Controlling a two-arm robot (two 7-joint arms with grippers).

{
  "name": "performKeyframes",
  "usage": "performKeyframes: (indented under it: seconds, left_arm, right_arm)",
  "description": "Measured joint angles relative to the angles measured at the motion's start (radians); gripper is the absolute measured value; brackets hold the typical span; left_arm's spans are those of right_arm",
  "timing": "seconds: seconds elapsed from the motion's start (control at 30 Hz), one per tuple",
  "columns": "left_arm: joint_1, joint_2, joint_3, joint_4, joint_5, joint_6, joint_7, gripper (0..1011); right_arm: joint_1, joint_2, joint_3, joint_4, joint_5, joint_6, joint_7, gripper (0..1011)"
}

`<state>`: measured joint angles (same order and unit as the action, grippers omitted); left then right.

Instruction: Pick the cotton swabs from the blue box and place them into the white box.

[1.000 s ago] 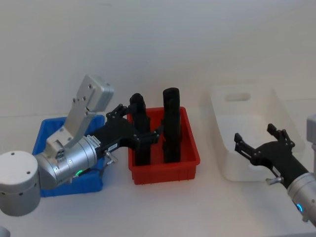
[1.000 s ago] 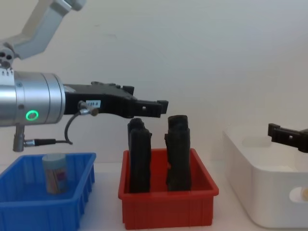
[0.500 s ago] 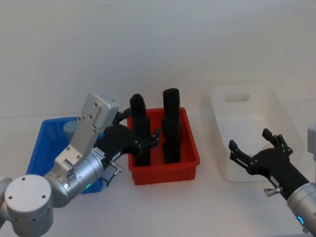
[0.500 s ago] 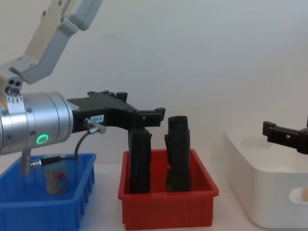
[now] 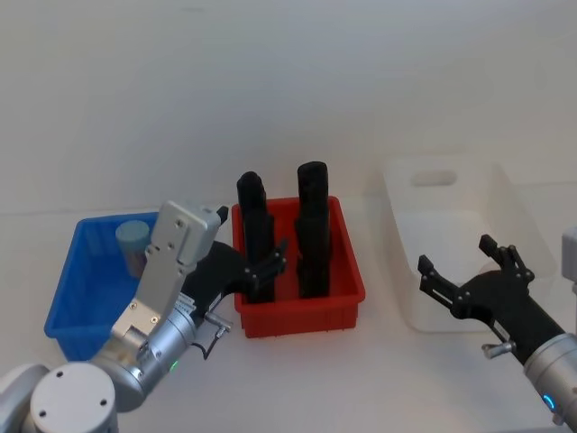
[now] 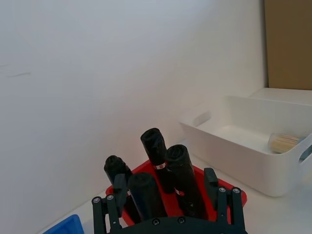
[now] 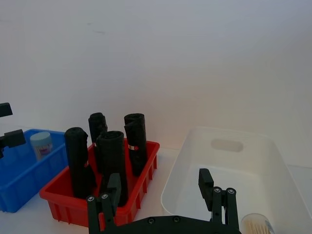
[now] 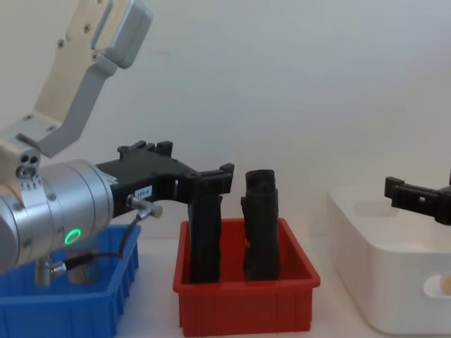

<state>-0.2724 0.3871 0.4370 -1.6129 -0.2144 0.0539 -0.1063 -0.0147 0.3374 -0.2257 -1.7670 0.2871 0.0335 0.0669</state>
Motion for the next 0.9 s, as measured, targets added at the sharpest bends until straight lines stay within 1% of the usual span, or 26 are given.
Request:
performKeyframes:
  seconds: [0.1,0.27,0.43,0.73,0.9]
  left_arm:
    - [0.014,-0.002,0.007,-0.006,0.006,-0.015,0.037,1004]
    - [0.03,-0.005,0.015,-0.012,0.013,-0.034,0.081,1004]
    - [0.035,-0.005,0.018,-0.014,0.015,-0.04,0.094,1004]
    - [0.036,-0.005,0.018,-0.014,0.015,-0.041,0.095,1004]
    - [0.035,-0.005,0.017,-0.014,0.015,-0.04,0.096,1004]
  right_arm:
    - [0.0,0.0,0.0,0.0,0.0,0.0,0.0,1002]
    - [0.0,0.0,0.0,0.0,0.0,0.001,0.0,1002]
    - [0.0,0.0,0.0,0.0,0.0,0.001,0.0,1002]
    - [0.001,-0.001,0.0,0.002,0.0,0.001,0.001,1002]
    - [0.01,-0.005,0.0,0.012,-0.009,-0.001,0.011,1002]
